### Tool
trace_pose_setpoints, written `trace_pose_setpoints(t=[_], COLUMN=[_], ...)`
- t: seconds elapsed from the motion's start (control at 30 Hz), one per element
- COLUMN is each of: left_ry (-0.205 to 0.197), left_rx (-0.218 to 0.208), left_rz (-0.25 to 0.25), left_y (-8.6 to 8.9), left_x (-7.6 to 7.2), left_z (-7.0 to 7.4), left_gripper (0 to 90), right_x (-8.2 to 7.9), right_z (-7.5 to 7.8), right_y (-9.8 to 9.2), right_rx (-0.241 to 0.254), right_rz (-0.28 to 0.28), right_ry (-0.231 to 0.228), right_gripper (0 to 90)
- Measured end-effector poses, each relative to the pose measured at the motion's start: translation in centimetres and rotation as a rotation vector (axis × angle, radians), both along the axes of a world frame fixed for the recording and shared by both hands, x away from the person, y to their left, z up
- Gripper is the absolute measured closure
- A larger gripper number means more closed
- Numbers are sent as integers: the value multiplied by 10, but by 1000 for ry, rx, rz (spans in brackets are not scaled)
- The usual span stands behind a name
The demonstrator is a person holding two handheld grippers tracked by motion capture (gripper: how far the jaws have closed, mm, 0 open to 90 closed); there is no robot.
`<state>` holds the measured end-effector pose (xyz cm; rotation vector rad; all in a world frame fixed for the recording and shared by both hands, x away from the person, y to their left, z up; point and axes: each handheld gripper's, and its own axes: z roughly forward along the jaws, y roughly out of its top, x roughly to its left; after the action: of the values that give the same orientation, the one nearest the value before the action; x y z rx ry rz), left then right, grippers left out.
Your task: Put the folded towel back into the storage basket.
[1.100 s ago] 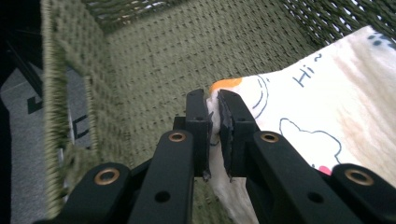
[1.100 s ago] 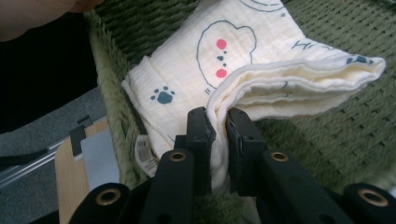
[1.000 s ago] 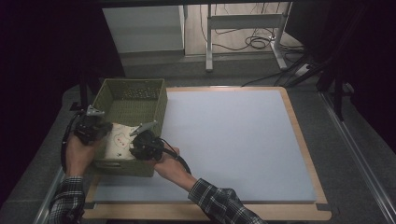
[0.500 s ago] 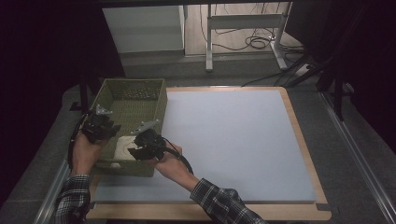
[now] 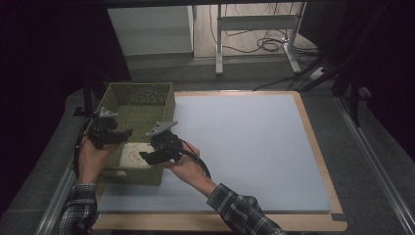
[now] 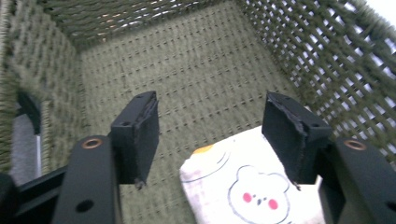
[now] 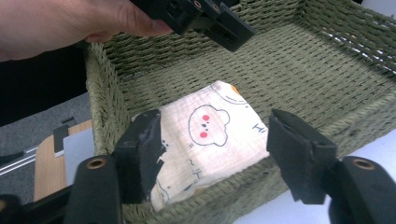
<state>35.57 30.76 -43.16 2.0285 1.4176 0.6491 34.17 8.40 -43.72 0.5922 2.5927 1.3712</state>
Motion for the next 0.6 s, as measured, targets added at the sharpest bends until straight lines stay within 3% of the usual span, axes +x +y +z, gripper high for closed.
trace_pose_setpoints(t=[0.6], left_ry=[2], left_rx=[-106], left_rz=[-38], left_y=[-21], left_x=[7], left_z=[0], left_gripper=[147], right_x=[4], right_z=[3], right_y=[-33], right_rx=[-2], right_rz=[17], right_ry=[-17], right_gripper=[241])
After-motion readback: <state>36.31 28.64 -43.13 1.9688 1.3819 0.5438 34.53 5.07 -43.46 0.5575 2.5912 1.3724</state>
